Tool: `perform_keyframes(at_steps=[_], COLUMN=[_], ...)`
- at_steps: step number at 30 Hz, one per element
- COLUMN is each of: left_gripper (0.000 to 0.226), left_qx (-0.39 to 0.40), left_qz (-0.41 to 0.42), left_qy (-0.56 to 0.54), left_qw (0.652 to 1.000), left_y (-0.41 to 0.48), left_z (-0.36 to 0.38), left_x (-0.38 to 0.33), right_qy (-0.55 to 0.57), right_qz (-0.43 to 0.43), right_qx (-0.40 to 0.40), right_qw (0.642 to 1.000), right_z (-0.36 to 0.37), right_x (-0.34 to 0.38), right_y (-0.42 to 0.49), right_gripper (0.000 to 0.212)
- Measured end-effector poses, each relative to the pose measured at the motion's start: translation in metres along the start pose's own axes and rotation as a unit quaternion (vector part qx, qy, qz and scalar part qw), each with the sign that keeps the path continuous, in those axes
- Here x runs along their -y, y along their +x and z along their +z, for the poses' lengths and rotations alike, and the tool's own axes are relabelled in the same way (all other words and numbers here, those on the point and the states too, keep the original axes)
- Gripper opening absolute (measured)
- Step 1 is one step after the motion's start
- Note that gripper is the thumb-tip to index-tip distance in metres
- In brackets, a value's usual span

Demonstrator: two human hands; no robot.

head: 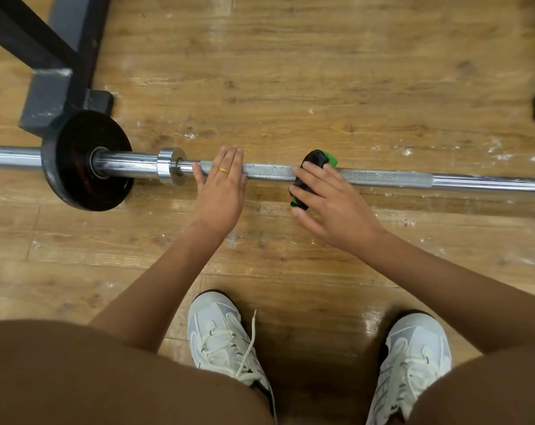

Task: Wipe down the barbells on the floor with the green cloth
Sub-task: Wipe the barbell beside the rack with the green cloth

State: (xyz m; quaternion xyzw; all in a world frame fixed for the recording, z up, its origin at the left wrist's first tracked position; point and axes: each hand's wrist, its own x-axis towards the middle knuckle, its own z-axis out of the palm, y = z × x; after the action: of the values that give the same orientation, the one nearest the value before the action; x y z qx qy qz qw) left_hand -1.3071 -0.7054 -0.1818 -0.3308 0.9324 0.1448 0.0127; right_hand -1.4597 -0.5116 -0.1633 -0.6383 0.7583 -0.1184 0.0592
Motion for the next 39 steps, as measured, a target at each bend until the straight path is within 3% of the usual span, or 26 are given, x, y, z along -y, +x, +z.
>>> perform_keyframes(at_steps=[4, 9, 15, 24, 30, 36, 39], left_gripper=[0.051, 0.051, 0.051, 0.050, 0.051, 0.052, 0.054], left_qx=[0.002, 0.000, -0.005, -0.009, -0.012, 0.009, 0.017], left_qz=[-0.003, -0.006, -0.007, -0.002, -0.005, -0.002, 0.001], left_qy=[-0.002, -0.010, -0.008, 0.001, 0.000, 0.001, -0.006], left_qw=[1.000, 1.000, 1.000, 1.000, 1.000, 1.000, 1.000], left_y=[0.000, 0.000, -0.001, -0.004, -0.014, -0.030, -0.037], left_z=[0.000, 0.000, 0.002, 0.003, 0.007, 0.003, 0.002], left_x=[-0.001, -0.001, -0.002, -0.002, -0.002, -0.004, -0.004], right_qy=[-0.011, -0.034, 0.004, -0.066, -0.037, -0.053, -0.019], right_qz=[0.035, 0.092, 0.163, 0.064, 0.127, 0.050, 0.100], right_qx=[-0.021, -0.009, 0.014, 0.041, 0.009, 0.035, 0.010], right_qw=[0.999, 0.995, 0.986, 0.995, 0.991, 0.997, 0.995], right_z=[0.002, 0.000, 0.001, 0.009, 0.007, 0.011, 0.007], right_x=[0.002, -0.002, 0.000, -0.004, -0.001, 0.010, -0.004], right_y=[0.018, 0.020, 0.019, 0.040, 0.024, 0.031, 0.007], right_gripper=[0.033, 0.065, 0.059, 0.045, 0.040, 0.039, 0.036])
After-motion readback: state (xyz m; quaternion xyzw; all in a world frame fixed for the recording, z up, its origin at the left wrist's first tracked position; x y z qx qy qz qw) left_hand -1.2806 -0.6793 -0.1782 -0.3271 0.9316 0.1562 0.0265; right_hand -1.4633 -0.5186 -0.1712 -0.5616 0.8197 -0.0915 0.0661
